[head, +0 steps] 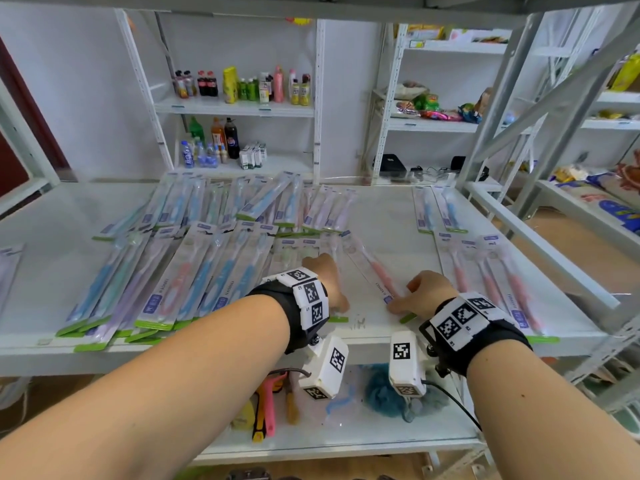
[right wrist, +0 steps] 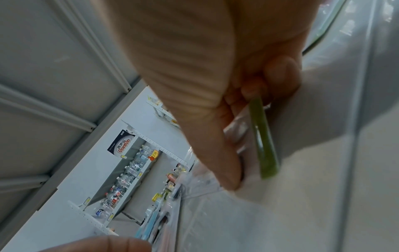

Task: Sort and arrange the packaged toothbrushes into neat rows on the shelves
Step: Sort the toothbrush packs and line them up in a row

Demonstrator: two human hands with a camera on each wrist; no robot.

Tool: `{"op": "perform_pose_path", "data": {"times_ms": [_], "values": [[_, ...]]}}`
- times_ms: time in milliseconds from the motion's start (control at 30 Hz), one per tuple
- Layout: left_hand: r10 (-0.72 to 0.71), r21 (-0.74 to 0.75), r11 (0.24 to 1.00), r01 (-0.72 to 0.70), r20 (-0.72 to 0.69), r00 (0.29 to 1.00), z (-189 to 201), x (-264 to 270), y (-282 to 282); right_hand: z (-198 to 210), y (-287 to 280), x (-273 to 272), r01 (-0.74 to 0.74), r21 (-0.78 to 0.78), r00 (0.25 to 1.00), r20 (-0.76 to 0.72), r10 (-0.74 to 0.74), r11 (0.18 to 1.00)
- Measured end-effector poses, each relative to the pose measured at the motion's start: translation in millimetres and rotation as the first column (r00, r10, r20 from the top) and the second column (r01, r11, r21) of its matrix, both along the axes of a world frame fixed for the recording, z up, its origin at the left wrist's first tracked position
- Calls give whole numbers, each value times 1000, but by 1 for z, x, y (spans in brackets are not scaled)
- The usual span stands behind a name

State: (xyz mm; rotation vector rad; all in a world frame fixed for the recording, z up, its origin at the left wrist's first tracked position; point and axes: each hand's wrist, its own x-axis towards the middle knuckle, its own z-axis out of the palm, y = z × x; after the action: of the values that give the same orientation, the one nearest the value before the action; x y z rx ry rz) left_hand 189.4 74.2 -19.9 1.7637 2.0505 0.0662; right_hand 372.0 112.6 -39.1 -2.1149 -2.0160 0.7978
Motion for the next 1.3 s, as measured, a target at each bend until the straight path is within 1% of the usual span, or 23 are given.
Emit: {"op": "perform_pose_path", "data": {"times_ms": [167,333,500,600,667,733,800,867,933,1000,1100,1167,1233,1300], "values": [[-28,-44,999,27,-30,999,4,1,3,2,-3,4,-50,-14,999,-19,49,999],[-23,-73,997,23,-9,1000,3,3,2,5,-6,6,-45,3,998,-40,45,999],[30,-99,995,-18,121,992,0,1,-2,6,-11,8,-7,39,992,-128,12,999],[107,-107,991,-83,246,963,-2,0,-7,5,-14,10,30,47,980,-198,-20,998],[193,-147,978,-146,383,903,-2,-1,-10,3,-14,14,60,42,968,-245,-48,997],[270,-198,961,-193,527,806,0,-2,-16,3,-13,19,97,25,947,-309,-85,995],[318,-242,947,-210,639,701,2,-4,-21,2,-12,24,153,10,909,-394,-137,988],[358,-289,933,-212,730,582,5,-7,-26,2,-14,25,217,-22,831,-520,-197,976],[391,-320,920,-228,802,451,10,-11,-30,5,-17,21,248,-54,728,-648,-223,967],[398,-323,911,-255,848,350,16,-17,-33,8,-18,10,255,-82,622,-749,-228,963],[375,-286,904,-317,887,270,22,-31,-39,15,-21,-16,241,-95,488,-849,-205,966],[350,-255,894,-368,911,219,23,-45,-42,22,-23,-39,209,-84,424,-890,-168,974],[322,-228,877,-422,932,165,24,-63,-45,29,-26,-64,163,-65,398,-909,-126,984],[284,-186,856,-482,949,139,24,-86,-48,35,-27,-92,125,-46,388,-917,-91,991]]}}
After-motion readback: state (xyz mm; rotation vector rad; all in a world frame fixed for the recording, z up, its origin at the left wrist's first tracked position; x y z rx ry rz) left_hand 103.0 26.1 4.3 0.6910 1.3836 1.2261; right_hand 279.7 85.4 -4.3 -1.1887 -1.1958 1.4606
